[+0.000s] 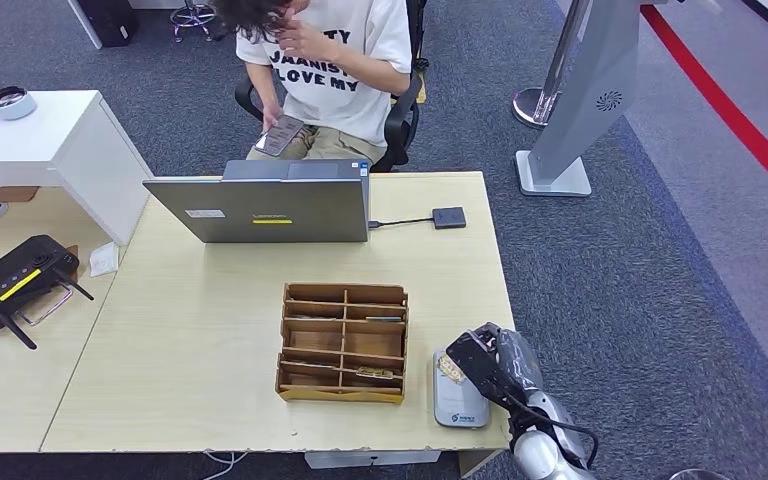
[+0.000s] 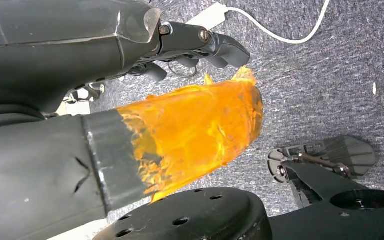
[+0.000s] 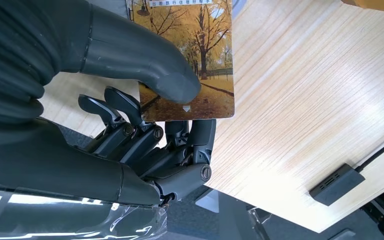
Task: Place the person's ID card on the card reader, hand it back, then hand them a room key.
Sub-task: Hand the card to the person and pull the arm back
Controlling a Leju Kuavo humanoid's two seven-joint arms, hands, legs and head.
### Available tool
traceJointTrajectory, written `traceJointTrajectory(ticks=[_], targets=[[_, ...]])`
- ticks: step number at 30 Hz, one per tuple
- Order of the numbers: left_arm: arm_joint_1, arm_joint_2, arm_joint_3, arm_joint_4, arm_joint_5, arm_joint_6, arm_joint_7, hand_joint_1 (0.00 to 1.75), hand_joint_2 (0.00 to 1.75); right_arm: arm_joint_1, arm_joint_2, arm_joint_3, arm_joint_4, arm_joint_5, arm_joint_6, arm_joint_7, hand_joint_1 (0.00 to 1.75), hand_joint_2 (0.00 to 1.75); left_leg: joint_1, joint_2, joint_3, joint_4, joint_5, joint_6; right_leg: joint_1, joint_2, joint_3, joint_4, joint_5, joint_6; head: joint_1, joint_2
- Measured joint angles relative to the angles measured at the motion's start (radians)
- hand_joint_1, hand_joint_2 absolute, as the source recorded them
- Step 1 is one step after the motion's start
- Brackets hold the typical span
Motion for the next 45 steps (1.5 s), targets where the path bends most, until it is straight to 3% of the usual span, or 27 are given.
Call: traceJointTrajectory(ticks=[40,45], targets=[[0.0,0.0,0.001,0.0,-0.006,-0.002,0.0,0.0,0.0,0.0,0.0,0.001,0.0,0.005,-0.004,0.0,1.75,1.75,0.0,0.0,0.0,0.0,0.0,0.0,0.0,0.0,0.0,0.0,0.0,0.0,0.0,0.0],[0.0,0.0,0.006,0.0,-0.006,0.002,0.0,0.0,0.0,0.018,0.014,-0.005,-0.016,-0.011,-0.114,-0.058,1.75,1.75,0.0,0.0,0.0,0.0,0.0,0.0,0.0,0.0,0.0,0.0,0.0,0.0,0.0,0.0]])
